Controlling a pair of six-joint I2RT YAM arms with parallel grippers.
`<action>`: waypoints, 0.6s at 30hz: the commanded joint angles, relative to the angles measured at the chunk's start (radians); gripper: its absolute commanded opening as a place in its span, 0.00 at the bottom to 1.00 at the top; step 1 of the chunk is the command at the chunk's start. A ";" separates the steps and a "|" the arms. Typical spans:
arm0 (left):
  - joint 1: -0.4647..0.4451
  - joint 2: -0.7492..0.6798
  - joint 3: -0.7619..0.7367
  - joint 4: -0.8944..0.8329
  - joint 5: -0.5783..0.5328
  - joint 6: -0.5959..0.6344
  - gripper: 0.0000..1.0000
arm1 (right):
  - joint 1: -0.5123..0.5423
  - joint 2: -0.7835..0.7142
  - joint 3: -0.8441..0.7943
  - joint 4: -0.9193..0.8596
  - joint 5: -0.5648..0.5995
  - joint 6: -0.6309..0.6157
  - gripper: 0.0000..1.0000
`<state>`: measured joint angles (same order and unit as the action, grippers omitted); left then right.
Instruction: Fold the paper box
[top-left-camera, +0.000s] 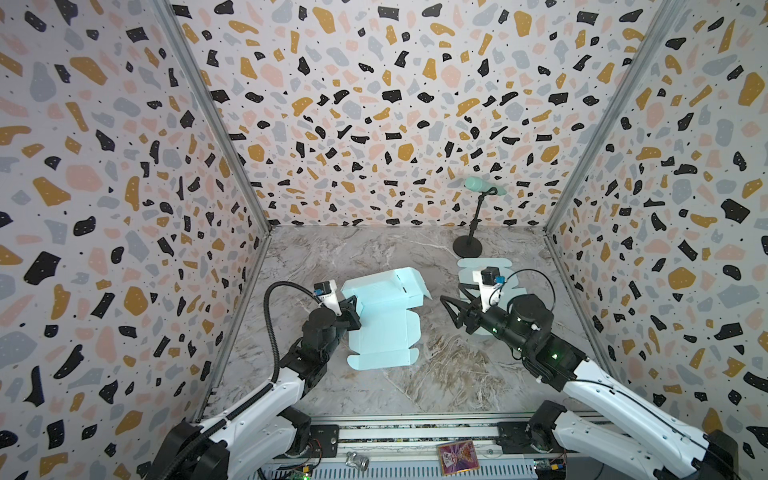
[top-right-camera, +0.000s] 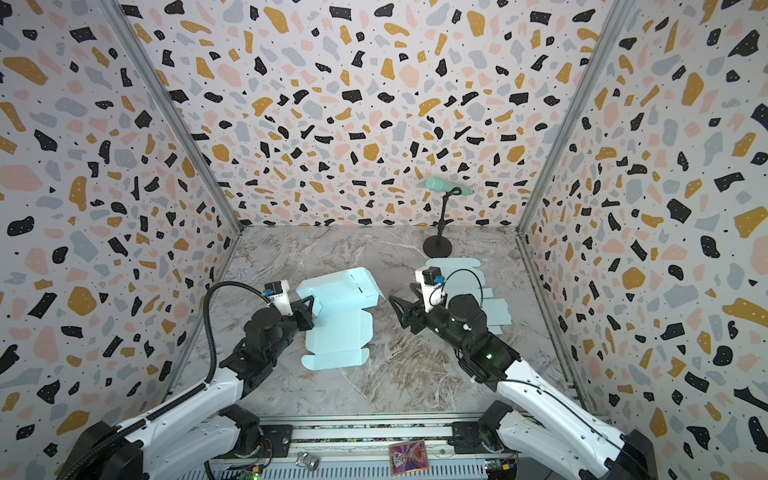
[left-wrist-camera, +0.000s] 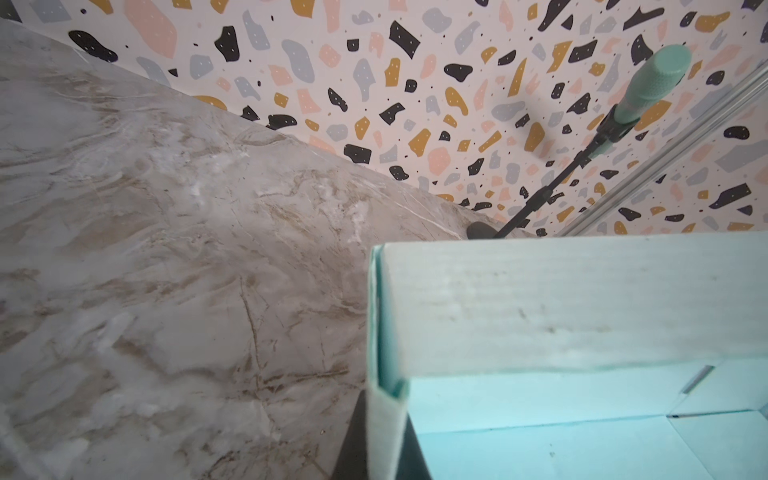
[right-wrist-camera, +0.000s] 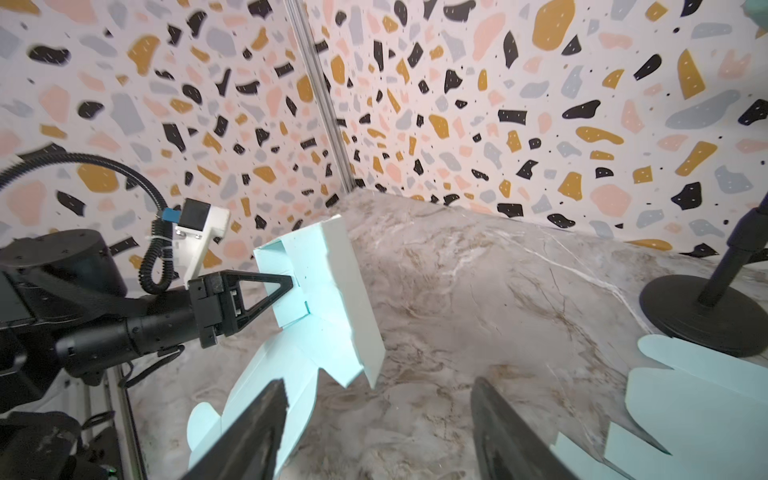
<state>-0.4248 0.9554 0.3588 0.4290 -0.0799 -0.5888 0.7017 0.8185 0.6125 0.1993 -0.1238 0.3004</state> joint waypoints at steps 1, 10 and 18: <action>0.037 -0.025 0.045 0.000 0.122 -0.019 0.00 | -0.042 -0.022 -0.089 0.171 -0.144 0.057 0.76; 0.049 -0.036 0.052 0.059 0.263 -0.033 0.00 | -0.044 0.145 -0.139 0.492 -0.256 0.114 0.76; 0.049 -0.024 0.037 0.085 0.309 -0.031 0.00 | -0.031 0.270 -0.101 0.630 -0.294 0.162 0.72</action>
<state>-0.3813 0.9325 0.3805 0.4435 0.1852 -0.6174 0.6636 1.0737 0.4648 0.7216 -0.3855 0.4328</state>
